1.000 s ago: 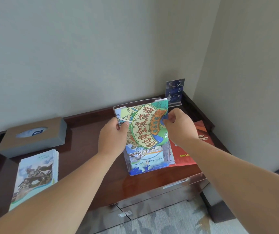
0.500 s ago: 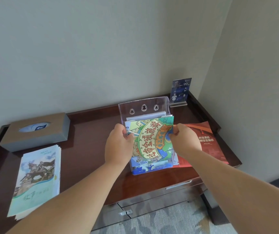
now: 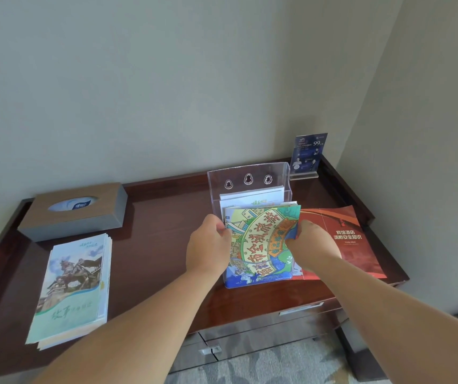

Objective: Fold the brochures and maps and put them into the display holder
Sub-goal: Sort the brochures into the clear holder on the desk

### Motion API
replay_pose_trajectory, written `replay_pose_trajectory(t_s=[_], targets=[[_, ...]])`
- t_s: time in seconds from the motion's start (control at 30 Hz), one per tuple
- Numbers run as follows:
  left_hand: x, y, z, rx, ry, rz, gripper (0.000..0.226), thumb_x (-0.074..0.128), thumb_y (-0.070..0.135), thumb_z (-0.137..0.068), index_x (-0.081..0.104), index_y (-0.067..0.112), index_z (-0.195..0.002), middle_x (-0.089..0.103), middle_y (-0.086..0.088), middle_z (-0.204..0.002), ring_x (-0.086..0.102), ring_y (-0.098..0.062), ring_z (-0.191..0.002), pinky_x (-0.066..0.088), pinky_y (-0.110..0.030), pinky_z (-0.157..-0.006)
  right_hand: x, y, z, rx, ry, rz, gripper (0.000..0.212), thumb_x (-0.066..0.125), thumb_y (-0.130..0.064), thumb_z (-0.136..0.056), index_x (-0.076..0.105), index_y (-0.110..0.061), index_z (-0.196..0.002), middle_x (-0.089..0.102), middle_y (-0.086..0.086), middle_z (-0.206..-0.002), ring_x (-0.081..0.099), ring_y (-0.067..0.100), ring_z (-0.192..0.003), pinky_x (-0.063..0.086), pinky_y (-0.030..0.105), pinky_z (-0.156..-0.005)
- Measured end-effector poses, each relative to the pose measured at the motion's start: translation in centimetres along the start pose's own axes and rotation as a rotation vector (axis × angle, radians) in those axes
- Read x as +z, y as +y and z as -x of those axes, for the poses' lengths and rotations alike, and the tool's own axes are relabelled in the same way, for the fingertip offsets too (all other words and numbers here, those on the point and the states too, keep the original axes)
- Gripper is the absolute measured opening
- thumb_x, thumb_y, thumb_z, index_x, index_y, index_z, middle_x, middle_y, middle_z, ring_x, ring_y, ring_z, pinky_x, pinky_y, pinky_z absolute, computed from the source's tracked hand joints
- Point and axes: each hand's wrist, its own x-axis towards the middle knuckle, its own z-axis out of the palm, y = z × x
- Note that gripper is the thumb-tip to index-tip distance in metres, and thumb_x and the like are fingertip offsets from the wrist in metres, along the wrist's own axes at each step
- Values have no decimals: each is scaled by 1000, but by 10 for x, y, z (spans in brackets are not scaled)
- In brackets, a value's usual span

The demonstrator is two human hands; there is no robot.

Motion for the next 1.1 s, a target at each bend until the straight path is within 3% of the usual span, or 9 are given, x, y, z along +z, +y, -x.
replay_pose_trajectory(t_s=[0.2, 0.3, 0.57, 0.77, 0.87, 0.93, 1.0, 1.1], targets=[[-2, 0, 4, -16, 6, -8, 9, 50, 24, -98, 55, 18, -94, 68, 2, -87, 61, -14, -74, 42, -25, -53, -4, -1, 4, -25, -48, 33, 15, 47, -25, -96, 56, -17, -105, 65, -1, -93, 64, 20, -79, 50, 32, -63], [-3, 2, 7, 3, 17, -5, 6, 49, 23, -99, 49, 17, -99, 62, 5, -86, 60, -15, -71, 43, -30, -52, -4, -1, 7, -25, -44, 25, 19, 50, -25, -94, 52, -16, -110, 62, -1, -95, 62, 20, -81, 45, 31, -62], [-6, 7, 2, -40, -66, 13, 15, 48, 24, -96, 55, 22, -110, 64, 10, -95, 61, -9, -68, 38, -26, -49, -3, -3, 5, -19, -89, -54, 18, 49, -28, -96, 54, -15, -107, 60, -3, -86, 57, 12, -67, 36, 24, -49], [-10, 8, 0, -50, -136, 89, 15, 49, 20, -95, 60, 23, -104, 68, 6, -95, 70, -19, -79, 58, -42, -71, -2, -4, 6, -9, -128, -55, 23, 50, -30, -95, 54, -13, -110, 63, 0, -93, 60, 18, -76, 41, 27, -56], [-10, 6, -2, -34, -132, 40, 14, 48, 23, -95, 57, 23, -105, 67, 7, -96, 69, -17, -77, 54, -36, -61, -2, -8, 9, 32, -123, -65, 26, 50, -27, -94, 52, -10, -113, 62, 3, -95, 62, 21, -79, 44, 30, -60], [-12, 3, -2, -34, -113, 9, 15, 48, 26, -95, 54, 23, -108, 68, 6, -94, 67, -16, -74, 46, -29, -54, -5, -14, 15, 82, -34, -75, 29, 51, -27, -93, 47, -8, -114, 58, 7, -105, 63, 26, -90, 49, 35, -68], [-17, -2, -2, -44, -82, -2, 20, 49, 31, -95, 52, 23, -113, 69, 5, -91, 66, -15, -73, 47, -30, -58, -12, -21, 23, 66, 175, -147, 25, 54, -25, -91, 44, -9, -108, 51, 7, -108, 58, 30, -95, 50, 42, -75], [-32, -13, -2, -70, -37, -20, 25, 50, 35, -94, 55, 23, -115, 67, 7, -88, 66, -15, -75, 50, -32, -67, -18, -44, 35, -185, 378, -219, 13, 53, -16, -86, 43, -15, -94, 49, 4, -100, 50, 26, -88, 40, 37, -71]])
